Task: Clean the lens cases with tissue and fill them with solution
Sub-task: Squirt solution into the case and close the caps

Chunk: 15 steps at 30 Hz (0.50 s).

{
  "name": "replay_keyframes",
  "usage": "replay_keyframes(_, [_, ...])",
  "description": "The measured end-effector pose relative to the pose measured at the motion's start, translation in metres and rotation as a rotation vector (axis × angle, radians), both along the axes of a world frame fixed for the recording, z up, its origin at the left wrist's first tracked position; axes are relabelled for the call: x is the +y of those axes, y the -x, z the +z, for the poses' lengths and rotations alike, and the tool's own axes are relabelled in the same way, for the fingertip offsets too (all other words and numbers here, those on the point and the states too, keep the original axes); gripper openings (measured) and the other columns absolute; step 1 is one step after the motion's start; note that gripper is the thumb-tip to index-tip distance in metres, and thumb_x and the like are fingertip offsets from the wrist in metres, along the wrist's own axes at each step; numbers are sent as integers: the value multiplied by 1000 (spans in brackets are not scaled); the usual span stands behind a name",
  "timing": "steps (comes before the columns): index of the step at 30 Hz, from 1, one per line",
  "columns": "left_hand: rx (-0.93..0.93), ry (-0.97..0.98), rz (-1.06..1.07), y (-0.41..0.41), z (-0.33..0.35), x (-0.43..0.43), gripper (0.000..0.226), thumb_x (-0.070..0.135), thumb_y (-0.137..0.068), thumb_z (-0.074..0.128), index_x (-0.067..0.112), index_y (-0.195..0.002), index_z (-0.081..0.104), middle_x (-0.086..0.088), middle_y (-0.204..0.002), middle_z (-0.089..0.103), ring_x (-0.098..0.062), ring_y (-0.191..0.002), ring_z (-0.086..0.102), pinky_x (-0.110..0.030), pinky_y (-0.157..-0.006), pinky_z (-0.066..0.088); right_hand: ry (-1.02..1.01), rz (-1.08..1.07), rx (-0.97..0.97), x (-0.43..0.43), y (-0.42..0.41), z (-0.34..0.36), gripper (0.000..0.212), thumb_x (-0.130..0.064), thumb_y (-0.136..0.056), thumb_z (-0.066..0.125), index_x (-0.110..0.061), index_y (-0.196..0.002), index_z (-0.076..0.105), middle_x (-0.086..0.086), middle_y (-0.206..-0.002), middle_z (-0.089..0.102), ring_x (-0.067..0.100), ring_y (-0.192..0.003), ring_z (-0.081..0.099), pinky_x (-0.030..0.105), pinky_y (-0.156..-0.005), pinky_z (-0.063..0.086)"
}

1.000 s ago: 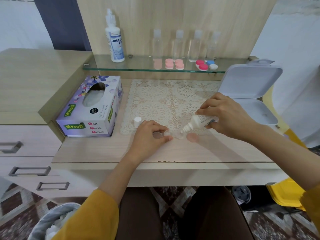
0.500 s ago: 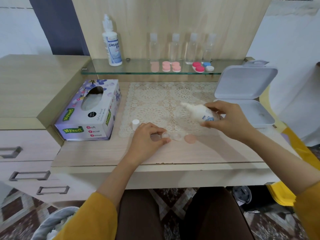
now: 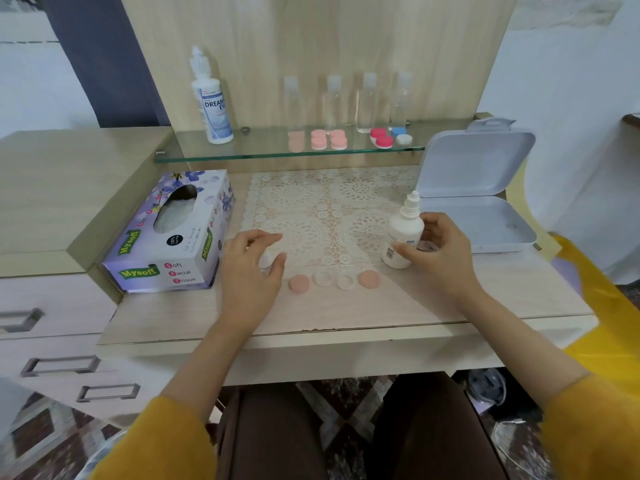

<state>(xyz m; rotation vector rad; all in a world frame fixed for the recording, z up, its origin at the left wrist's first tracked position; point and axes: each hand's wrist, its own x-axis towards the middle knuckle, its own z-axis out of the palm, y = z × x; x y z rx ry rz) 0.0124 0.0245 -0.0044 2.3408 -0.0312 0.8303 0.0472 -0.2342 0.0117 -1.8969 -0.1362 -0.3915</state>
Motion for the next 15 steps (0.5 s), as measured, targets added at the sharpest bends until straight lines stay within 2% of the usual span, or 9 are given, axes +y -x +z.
replay_keyframes(3, [197, -49, -1, -5, -3, 12, 34, 5, -82, 63, 11, -116, 62, -10, -115, 56, -26, -107, 50, -20, -96, 32, -31, 16, -17, 1, 3, -2, 48, -4, -68, 78, -20, -106, 51, -2, -99, 62, 0, -87, 59, 7, -70, 44])
replay_keyframes(5, [236, -52, -15, -5, -3, 16, 34, 2, -82, 62, 13, -114, 64, -11, -110, 60, -24, -94, 55, -27, -91, 40, -39, 19, -26, 2, 4, -4, 51, -4, -69, 77, -23, -108, 50, 0, -100, 64, 6, -88, 61, 12, -74, 46])
replay_keyframes(8, [244, 12, -14, -6, 7, 14, 30, 7, -82, 65, 14, -111, 66, -8, -101, 64, -15, -77, 53, -16, -77, 38, -55, 26, -32, 3, 6, -5, 51, -3, -69, 77, -23, -108, 50, -2, -98, 64, -3, -84, 59, 8, -73, 45])
replay_keyframes(11, [248, 189, -86, -13, 36, -4, 28, 15, -80, 69, 18, -108, 65, 6, -90, 62, 0, -70, 56, -4, -67, 41, -59, 29, -39, 4, 8, -5, 51, -4, -70, 76, -24, -109, 50, -10, -96, 61, -13, -82, 57, 2, -69, 41])
replay_keyframes(15, [208, 320, -302, -21, 86, -45, 24, 14, -74, 75, 24, -92, 63, 11, -84, 62, 12, -64, 56, -2, -63, 42, -88, 30, -31, 4, 10, -6, 53, -5, -70, 78, -25, -110, 51, -15, -95, 60, -14, -82, 57, 1, -69, 42])
